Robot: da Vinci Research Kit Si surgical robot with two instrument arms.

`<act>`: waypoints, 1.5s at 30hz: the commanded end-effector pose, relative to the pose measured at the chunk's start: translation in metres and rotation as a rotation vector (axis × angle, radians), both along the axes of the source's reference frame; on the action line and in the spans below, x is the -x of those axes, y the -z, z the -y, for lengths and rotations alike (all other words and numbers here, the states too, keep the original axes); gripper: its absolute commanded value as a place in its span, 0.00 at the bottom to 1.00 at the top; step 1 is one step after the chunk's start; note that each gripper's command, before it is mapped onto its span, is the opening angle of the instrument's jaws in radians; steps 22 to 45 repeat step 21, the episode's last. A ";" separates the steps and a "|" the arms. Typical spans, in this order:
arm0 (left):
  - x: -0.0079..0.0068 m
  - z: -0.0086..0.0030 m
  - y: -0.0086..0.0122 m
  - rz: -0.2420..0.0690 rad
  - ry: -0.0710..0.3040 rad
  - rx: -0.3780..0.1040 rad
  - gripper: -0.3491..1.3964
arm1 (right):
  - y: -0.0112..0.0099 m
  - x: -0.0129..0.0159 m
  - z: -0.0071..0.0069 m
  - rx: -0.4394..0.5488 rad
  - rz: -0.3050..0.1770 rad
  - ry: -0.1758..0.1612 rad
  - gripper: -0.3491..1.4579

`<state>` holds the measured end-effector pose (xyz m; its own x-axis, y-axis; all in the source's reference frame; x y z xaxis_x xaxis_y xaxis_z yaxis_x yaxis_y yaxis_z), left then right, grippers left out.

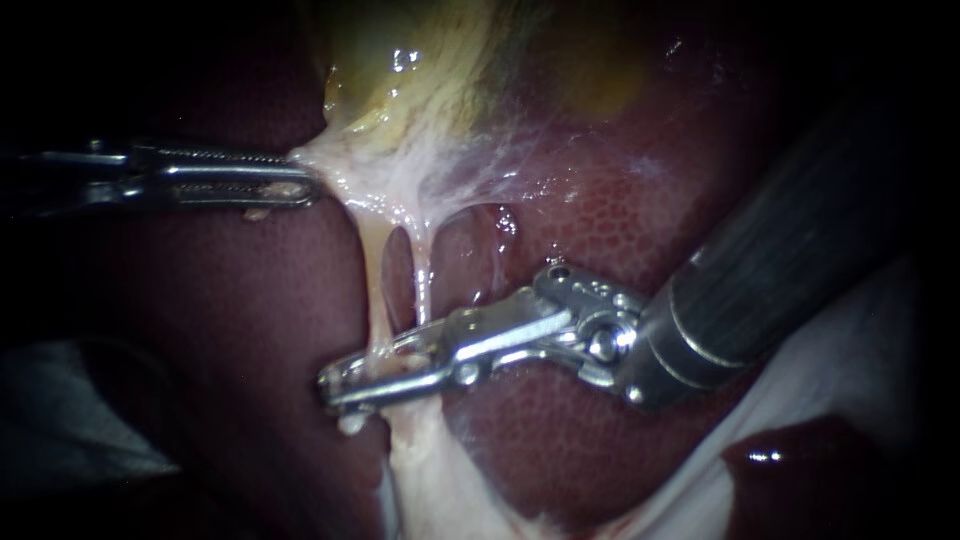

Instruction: Clipping second clip left tube

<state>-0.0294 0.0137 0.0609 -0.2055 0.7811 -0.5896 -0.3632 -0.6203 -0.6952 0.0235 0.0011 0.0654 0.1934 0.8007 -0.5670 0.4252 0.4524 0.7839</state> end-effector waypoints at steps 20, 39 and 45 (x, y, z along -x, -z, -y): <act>0.0000 0.0000 0.0000 0.000 0.000 0.000 0.00 | 0.0000 0.0005 -0.0001 -0.038 0.051 0.036 0.00; 0.0000 0.0000 0.0000 0.000 0.000 0.000 0.00 | 0.0000 0.0006 -0.0001 -0.038 0.051 0.036 0.00; 0.0000 0.0000 0.0000 0.000 0.000 0.000 0.00 | 0.0000 0.0006 -0.0001 -0.038 0.051 0.036 0.00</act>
